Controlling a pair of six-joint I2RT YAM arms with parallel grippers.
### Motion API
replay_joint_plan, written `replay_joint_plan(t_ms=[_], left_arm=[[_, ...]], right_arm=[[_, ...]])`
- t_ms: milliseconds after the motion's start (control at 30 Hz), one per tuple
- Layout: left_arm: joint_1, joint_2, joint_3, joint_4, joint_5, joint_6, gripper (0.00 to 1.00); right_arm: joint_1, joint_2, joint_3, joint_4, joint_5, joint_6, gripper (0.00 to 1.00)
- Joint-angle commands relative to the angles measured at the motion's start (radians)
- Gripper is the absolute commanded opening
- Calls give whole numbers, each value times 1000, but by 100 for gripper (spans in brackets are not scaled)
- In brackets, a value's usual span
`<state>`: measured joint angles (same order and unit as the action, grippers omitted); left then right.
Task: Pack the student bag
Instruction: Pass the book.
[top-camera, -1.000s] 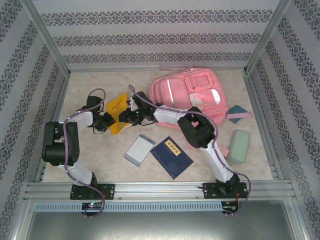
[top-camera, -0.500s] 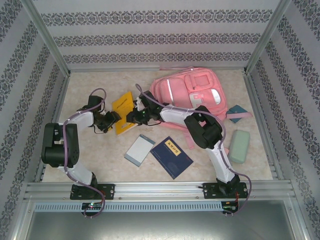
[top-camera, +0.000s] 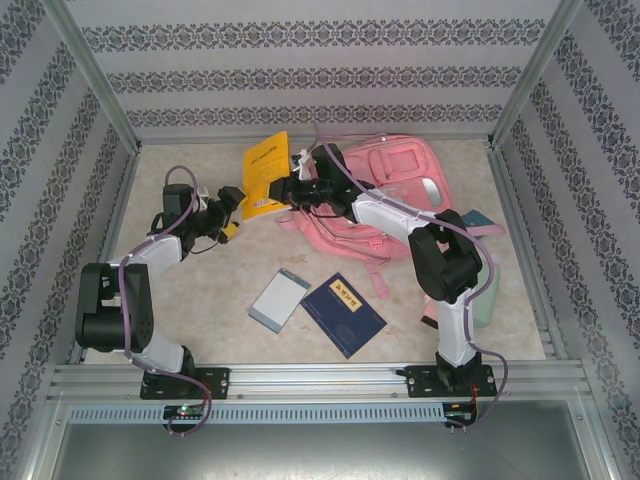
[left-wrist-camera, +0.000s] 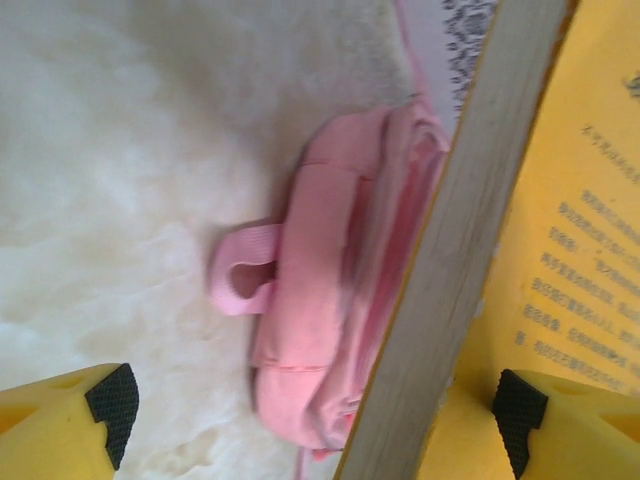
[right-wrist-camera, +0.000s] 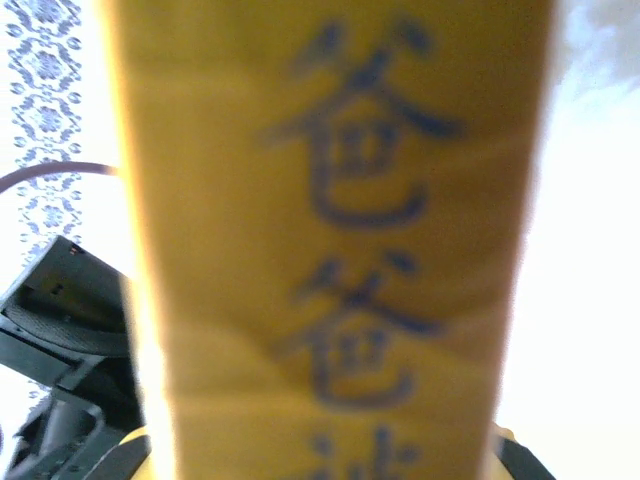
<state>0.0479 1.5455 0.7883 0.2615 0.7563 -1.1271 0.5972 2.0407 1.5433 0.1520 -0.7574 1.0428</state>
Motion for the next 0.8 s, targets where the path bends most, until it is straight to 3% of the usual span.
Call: replay_joint_plan(t_ms=[0, 233, 367, 500, 600, 667, 733, 767], left_arm=[[6, 38, -18, 291, 92, -169, 92], [6, 101, -21, 528, 132, -326, 84], [8, 101, -13, 581, 133, -363, 72], [16, 83, 1, 577, 134, -368, 50], [26, 58, 3, 544, 129, -352, 22], [28, 29, 13, 473, 125, -305, 4], [27, -8, 28, 365, 120, -234, 0], [27, -27, 36, 316, 115, -197, 0]], right_arm=[[13, -55, 16, 187, -86, 68, 0], [30, -34, 17, 226, -114, 99, 0], [35, -20, 15, 242, -134, 112, 0], [32, -14, 8, 241, -149, 106, 0], [27, -14, -2, 216, -147, 83, 0], [22, -24, -16, 179, -126, 48, 16], [15, -43, -35, 118, -93, -9, 38], [9, -56, -38, 60, -68, -51, 44]])
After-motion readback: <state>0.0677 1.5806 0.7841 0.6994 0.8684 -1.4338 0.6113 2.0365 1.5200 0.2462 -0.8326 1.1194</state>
